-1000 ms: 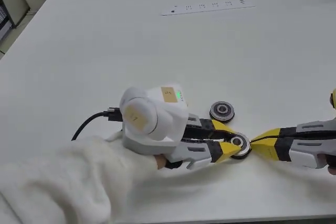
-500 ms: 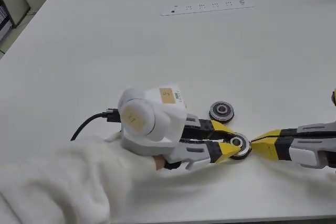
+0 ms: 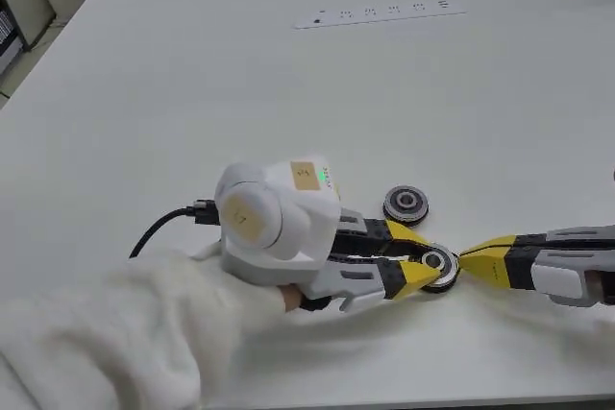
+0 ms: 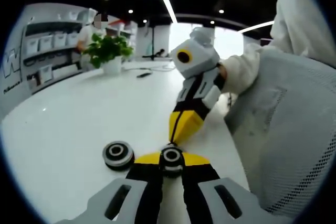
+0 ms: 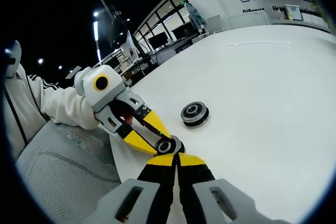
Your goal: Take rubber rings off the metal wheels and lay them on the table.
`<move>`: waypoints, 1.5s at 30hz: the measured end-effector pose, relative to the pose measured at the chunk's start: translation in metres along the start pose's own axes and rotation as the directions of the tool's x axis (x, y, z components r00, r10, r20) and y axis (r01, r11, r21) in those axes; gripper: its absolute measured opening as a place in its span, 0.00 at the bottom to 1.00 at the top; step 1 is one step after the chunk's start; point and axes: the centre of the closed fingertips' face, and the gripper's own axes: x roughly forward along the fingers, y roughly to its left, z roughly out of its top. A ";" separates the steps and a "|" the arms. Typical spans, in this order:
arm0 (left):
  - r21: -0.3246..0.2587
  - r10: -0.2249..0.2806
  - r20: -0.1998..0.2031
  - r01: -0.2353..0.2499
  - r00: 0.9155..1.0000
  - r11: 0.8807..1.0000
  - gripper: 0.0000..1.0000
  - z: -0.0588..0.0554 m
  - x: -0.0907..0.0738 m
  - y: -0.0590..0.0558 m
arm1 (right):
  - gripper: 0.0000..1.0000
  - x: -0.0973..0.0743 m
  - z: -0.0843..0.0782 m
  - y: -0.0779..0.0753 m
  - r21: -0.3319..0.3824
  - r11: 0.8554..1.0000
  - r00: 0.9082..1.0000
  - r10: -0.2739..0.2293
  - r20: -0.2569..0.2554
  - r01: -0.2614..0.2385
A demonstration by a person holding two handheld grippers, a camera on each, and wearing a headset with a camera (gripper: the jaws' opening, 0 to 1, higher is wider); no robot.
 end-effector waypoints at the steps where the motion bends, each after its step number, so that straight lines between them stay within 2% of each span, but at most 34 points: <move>1: 0.000 -0.001 0.001 0.001 1.000 1.000 0.15 0.000 0.000 0.000 | 0.00 0.000 0.000 0.000 0.002 1.000 1.000 0.002 0.002 -0.002; 45: -0.001 -0.013 0.001 0.013 1.000 1.000 0.15 0.000 -0.003 -0.002 | 0.00 0.002 0.007 0.014 0.024 0.997 0.997 0.066 0.035 -0.066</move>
